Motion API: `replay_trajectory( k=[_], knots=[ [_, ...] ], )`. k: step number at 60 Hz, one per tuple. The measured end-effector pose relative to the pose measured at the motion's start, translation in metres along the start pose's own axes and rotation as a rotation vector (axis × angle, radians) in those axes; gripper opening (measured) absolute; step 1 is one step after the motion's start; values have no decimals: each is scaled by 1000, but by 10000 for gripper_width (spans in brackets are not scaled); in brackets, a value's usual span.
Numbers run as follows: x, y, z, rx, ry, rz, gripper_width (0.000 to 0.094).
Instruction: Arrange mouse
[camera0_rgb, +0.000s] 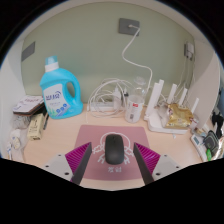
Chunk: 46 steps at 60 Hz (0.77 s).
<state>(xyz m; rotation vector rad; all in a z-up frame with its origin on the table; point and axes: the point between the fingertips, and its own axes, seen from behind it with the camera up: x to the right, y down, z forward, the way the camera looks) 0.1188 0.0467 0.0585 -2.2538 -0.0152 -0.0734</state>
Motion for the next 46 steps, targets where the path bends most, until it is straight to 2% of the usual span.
replay_trajectory(
  k=[10, 24, 46],
  knots=[
    [-15, -4, -100, 61, 18, -21, 850],
    [-30, 23, -220, 105, 52, -32, 851],
    [-35, 49, -288, 121, 75, -31, 848]
  ],
)
